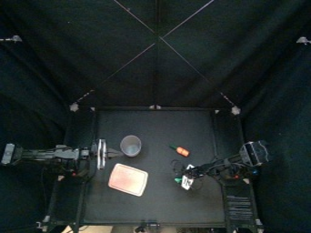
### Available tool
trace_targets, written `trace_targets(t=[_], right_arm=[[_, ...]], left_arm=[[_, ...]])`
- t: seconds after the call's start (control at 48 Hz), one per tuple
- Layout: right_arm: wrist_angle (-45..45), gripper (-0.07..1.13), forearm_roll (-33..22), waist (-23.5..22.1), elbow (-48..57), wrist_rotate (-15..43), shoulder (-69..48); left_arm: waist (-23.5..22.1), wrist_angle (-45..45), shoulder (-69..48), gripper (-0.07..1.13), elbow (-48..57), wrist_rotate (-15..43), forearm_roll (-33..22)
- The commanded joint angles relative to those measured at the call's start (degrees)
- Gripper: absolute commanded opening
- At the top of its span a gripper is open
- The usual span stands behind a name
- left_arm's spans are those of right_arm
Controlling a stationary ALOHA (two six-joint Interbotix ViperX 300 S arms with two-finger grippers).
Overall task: Pick the green grapes then place it in the grey bowl
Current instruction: Place green grapes in the grey bowl
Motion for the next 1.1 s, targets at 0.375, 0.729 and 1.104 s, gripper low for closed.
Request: trace_targets(t=[0.375,0.729,1.104], right_arm=[[0.1,0.67,-12.6,-4.5,-12.0,-0.4,-2.2],[-4.3,0.67,-33.1,-17.4,-26.5,-0.6,0.6],[-11.1,0.67,-35.6,-24.3,-41.4,-0.4,15.3]], left_arm=[[0.0,-0.5,0.3,0.22,-0.5,0.1,0.0],[0.2,-1.2,0.3,0.22,-0.3,0.3,0.0],[0.7,-1.2,0.4,0.22,0.7,0.4,0.0]])
